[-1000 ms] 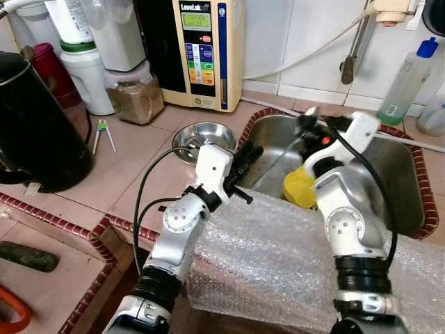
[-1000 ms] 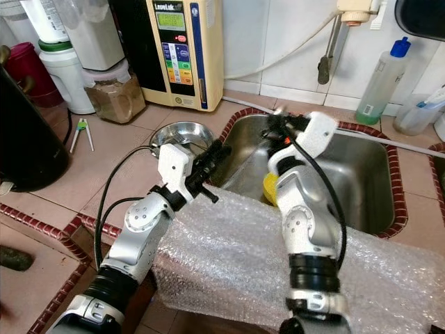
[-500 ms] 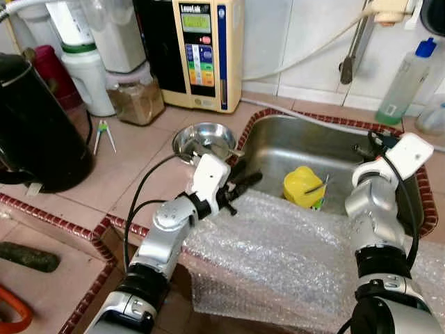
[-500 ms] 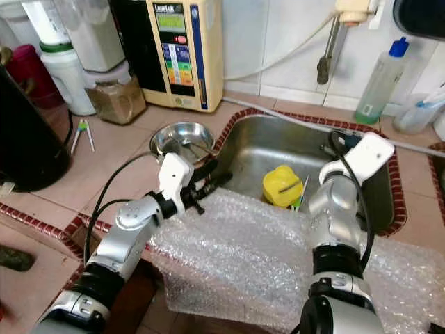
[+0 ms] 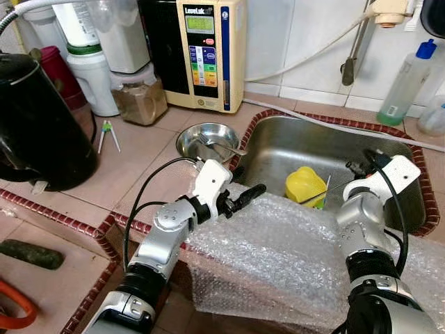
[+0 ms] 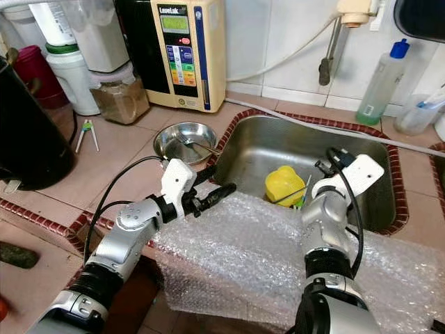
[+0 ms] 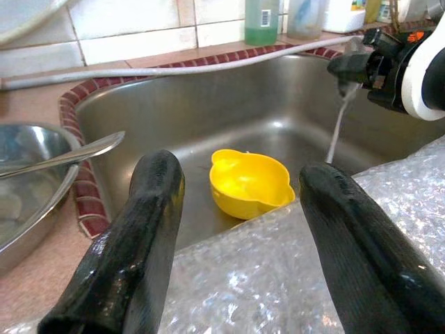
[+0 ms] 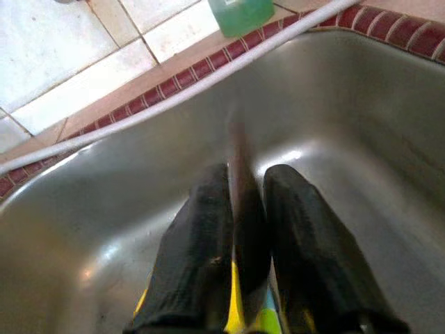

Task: Kitchen organization

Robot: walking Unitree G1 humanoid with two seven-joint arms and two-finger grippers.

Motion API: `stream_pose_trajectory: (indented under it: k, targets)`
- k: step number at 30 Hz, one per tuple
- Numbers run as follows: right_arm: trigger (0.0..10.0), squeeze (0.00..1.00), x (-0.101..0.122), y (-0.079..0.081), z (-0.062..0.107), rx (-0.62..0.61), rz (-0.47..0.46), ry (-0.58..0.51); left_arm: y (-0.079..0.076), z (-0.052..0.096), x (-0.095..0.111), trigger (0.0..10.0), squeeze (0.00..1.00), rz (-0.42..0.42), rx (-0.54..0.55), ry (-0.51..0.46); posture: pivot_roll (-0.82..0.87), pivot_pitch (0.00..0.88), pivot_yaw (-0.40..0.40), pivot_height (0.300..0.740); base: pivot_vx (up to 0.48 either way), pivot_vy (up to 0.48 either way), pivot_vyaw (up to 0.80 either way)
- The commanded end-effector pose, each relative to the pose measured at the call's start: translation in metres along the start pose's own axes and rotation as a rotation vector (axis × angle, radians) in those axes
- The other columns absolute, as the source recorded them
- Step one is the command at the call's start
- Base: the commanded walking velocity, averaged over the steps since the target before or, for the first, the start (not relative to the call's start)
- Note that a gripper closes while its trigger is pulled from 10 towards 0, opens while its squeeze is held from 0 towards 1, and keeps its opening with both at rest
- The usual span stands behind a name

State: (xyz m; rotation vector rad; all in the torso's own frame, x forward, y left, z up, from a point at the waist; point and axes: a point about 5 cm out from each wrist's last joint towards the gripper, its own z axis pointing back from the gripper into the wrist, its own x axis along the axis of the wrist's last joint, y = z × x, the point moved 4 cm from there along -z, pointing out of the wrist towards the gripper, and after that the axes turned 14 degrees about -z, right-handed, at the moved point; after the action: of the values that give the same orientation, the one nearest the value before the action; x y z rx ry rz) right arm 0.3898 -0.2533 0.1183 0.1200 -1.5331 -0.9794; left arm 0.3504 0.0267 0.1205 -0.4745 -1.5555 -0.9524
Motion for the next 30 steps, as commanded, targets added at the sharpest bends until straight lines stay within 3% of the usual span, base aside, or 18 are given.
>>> stream_pose_trajectory:
  k: [1, 9, 11, 13, 14, 15, 18, 20, 26, 27, 30]
  targets:
    - [10.0, 1.00, 0.004, 0.009, -0.002, 0.022, -0.027, -0.010, 0.001, -0.001, 0.003, 10.0, 1.00, -0.013, -0.009, 0.003, -0.04, 0.031, 0.083, 0.740, 0.000, 0.000, 0.00]
    - [10.0, 1.00, 0.005, 0.018, -0.001, 0.087, -0.005, -0.017, 0.003, -0.001, 0.003, 10.0, 1.00, -0.013, 0.025, 0.003, -0.05, 0.033, 0.077, 0.740, 0.000, 0.000, 0.00]
    - [10.0, 1.00, 0.007, 0.030, 0.002, 0.148, 0.043, -0.025, 0.016, -0.003, 0.007, 10.0, 1.00, -0.027, 0.127, -0.007, -0.05, 0.033, 0.077, 0.740, 0.000, 0.000, 0.00]
    - [10.0, 1.00, 0.007, 0.034, 0.003, 0.168, 0.058, -0.028, 0.020, -0.003, 0.008, 10.0, 1.00, -0.032, 0.154, -0.008, -0.05, 0.033, 0.077, 0.740, 0.000, 0.000, 0.00]
    - [10.0, 1.00, 0.009, 0.053, 0.011, 0.275, 0.118, -0.051, 0.036, -0.002, 0.013, 10.0, 1.00, -0.027, 0.261, -0.020, -0.05, 0.036, 0.074, 0.740, 0.000, 0.000, 0.00]
    - [10.0, 1.00, 0.009, 0.053, 0.011, 0.275, 0.118, -0.051, 0.036, -0.002, 0.013, 10.0, 1.00, -0.027, 0.261, -0.020, -0.05, 0.036, 0.074, 0.740, 0.000, 0.000, 0.00]
    - [10.0, 1.00, 0.009, 0.090, 0.038, 0.505, 0.191, -0.074, 0.062, -0.001, 0.023, 10.0, 1.00, -0.007, 0.417, -0.042, -0.05, 0.046, 0.068, 0.740, 0.000, 0.000, 0.00]
    - [10.0, 1.00, 0.007, 0.102, 0.053, 0.597, 0.177, -0.062, 0.069, -0.002, 0.027, 10.0, 1.00, -0.019, 0.449, -0.049, -0.06, 0.050, 0.067, 0.740, 0.000, 0.000, 0.00]
    - [10.0, 1.00, 0.001, 0.118, 0.091, 0.753, 0.236, -0.031, 0.069, -0.009, 0.029, 10.0, 1.00, -0.056, 0.439, -0.037, -0.09, 0.055, 0.068, 0.740, 0.000, 0.000, 0.00]
    - [10.0, 1.00, 0.001, 0.118, 0.104, 0.790, 0.261, -0.019, 0.067, -0.012, 0.027, 10.0, 1.00, -0.086, 0.426, -0.021, -0.10, 0.055, 0.068, 0.740, 0.000, 0.000, 0.00]
    - [10.0, 1.00, 0.003, 0.117, 0.118, 0.829, 0.273, -0.004, 0.064, -0.018, 0.023, 10.0, 1.00, -0.113, 0.405, 0.012, -0.11, 0.057, 0.070, 0.740, 0.000, 0.000, 0.00]
